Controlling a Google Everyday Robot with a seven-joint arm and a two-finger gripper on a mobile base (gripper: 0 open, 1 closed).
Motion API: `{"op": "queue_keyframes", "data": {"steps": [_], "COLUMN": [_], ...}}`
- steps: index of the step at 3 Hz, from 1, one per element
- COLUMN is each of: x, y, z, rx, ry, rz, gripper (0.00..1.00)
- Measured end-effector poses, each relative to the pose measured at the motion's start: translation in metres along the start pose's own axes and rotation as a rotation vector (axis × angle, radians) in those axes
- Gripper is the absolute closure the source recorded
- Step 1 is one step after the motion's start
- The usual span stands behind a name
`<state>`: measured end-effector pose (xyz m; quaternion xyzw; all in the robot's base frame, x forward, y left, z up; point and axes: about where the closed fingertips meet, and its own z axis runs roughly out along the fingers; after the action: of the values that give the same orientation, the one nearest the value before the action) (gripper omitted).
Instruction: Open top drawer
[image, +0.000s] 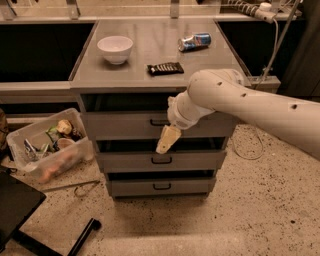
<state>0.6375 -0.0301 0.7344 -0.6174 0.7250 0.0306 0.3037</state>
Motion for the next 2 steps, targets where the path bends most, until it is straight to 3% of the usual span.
{"op": "queue_keyframes", "data": {"steps": [1,2], "x": [0.028,0.051], "y": [0.010,0.001], "z": [0.025,0.045], "rx": [-0.046,-0.042], "ry": [0.005,0.016], "rz": [0.038,0.079], "gripper": [0.00,0.00]}}
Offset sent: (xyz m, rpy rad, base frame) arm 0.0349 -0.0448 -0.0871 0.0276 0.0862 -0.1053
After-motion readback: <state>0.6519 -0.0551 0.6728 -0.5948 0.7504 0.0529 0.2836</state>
